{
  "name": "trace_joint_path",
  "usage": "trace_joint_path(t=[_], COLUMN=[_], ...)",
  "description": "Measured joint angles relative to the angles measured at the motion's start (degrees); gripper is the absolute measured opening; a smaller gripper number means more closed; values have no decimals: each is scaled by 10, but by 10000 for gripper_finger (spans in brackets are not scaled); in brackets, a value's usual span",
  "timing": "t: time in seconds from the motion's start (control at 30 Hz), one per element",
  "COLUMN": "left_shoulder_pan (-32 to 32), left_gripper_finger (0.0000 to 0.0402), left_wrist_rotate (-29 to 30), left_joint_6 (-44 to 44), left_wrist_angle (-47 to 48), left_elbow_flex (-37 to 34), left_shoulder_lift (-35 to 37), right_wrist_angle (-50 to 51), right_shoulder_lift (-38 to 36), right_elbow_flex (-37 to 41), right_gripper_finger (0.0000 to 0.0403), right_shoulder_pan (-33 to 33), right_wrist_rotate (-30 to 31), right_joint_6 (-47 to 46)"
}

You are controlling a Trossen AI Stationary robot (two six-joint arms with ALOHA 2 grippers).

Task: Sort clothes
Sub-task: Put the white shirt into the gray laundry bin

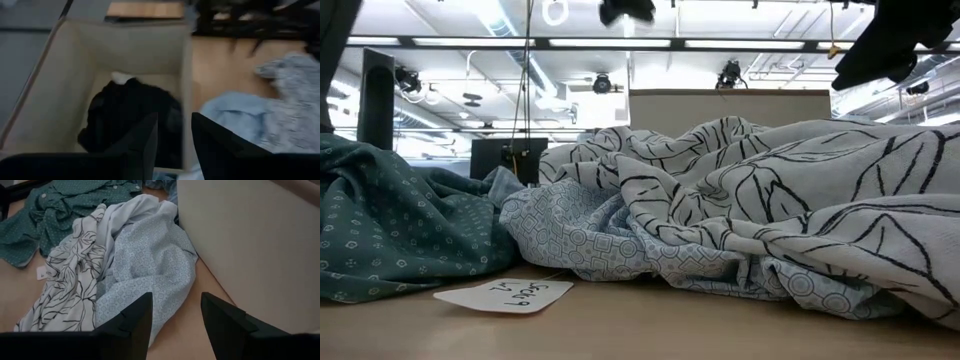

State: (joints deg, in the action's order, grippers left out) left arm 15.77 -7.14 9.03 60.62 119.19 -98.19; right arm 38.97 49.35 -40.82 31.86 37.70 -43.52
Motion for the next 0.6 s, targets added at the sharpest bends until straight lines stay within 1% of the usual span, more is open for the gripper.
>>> trace_joint_path(t=[0.1,0.2,0.37,0.47,0.6], left_shoulder_pan=[-25,-43,-77,-95,-128], left_gripper_finger=[126,126,126,126,126], left_wrist_rotate=[15,45,71,106,120], left_joint_6=[-1,-12,-44,-68,-104], left_wrist_angle=[-16,-45,-116,-158,-221], left_elbow_flex=[-36,-98,-239,-336,-454], left_shoulder_lift=[50,105,208,269,345], right_wrist_angle=[-2,-6,-15,-28,-55], right_shoulder_lift=[4,10,23,30,41], right_elbow_flex=[0,0,0,0,0], right_gripper_finger=[169,169,169,169,169], right_shoulder_pan=[0,1,2,3,4], right_wrist_rotate=[-4,-7,-15,-20,-34], right_joint_6=[-1,-4,-4,-4,-3])
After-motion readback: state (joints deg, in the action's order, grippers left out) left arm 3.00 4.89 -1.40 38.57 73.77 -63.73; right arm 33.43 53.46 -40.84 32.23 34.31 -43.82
